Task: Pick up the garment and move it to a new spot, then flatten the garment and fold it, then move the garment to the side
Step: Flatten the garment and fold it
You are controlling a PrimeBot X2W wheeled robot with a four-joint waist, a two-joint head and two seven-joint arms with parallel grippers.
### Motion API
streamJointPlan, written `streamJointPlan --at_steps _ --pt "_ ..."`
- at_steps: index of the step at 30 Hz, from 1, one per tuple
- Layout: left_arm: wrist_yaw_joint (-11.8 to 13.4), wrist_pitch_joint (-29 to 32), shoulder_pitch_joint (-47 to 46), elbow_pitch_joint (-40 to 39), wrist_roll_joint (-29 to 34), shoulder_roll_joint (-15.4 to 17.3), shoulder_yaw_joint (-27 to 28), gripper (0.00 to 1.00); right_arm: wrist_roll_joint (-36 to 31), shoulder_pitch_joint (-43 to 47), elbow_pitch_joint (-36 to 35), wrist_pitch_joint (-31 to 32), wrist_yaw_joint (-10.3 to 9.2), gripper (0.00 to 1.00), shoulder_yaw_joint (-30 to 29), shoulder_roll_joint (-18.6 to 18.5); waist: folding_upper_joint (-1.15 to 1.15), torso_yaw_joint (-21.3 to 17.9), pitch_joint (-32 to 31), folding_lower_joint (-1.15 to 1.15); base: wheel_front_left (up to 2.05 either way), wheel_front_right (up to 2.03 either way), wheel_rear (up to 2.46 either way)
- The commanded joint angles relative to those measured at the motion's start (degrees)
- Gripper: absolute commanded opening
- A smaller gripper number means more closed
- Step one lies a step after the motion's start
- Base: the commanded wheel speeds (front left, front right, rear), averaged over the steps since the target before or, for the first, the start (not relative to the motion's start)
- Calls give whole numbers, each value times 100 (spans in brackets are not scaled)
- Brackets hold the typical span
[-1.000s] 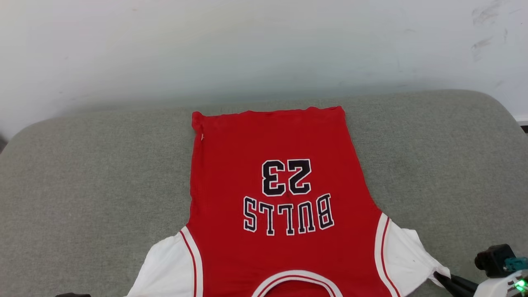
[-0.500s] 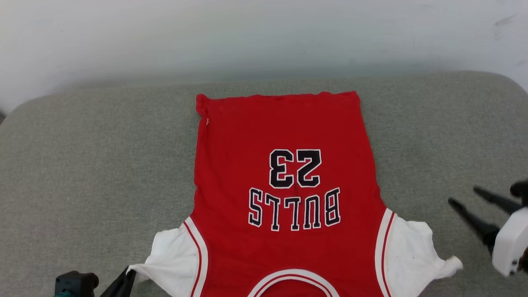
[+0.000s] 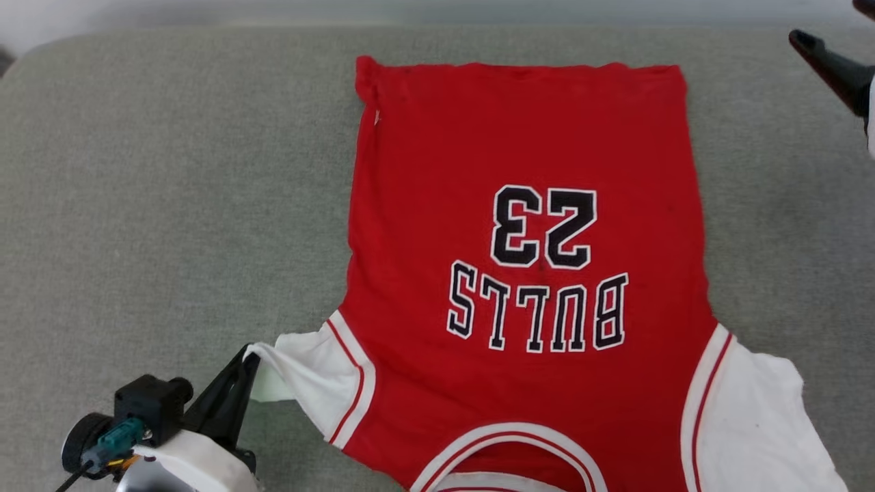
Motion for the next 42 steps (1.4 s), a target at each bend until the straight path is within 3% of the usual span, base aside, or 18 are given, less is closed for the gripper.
streamJointPlan --at_steps 1,6,12,18,25,26,27,33,42 --pt "11 1 -174 -62 94 -52 8 0 89 -398 172 522 -4 100 129 104 0 385 455 -1 0 0 0" --pt "-13 -1 -499 -255 321 -212 -49 0 245 -1383 601 2272 -4 100 522 61 0 731 998 -1 0 0 0" --pt "8 -7 -818 -446 603 -399 -58 0 44 -2096 1331 3410 -4 100 326 269 0 1048 1710 -1 0 0 0" --pt "-43 -10 -1118 -582 854 -576 -57 0 -338 -2298 1864 3555 -4 100 -106 567 0 1248 2265 -1 0 0 0" --pt "-20 -7 -1144 -576 993 -670 -63 0 -444 -1494 2084 3569 -3 100 20 707 0 1194 2391 -1 0 0 0" --pt "-7 -7 -1132 -570 996 -680 -48 0 -447 -1424 2066 3536 -3 69 26 686 0 1178 2371 -1 0 0 0" --pt "-6 -7 -1113 -558 1001 -688 -41 0 -453 -1398 2039 3515 -3 2 29 654 0 1164 2334 -1 0 0 0" --pt "18 -9 -901 -442 963 -691 39 0 -356 -1527 1781 3035 -3 0 -73 582 0 1031 1840 -1 0 0 0" --pt "120 -15 -371 -380 838 -541 215 0 255 -866 874 2494 -3 0 633 -1 0 671 803 -1 0 0 0"
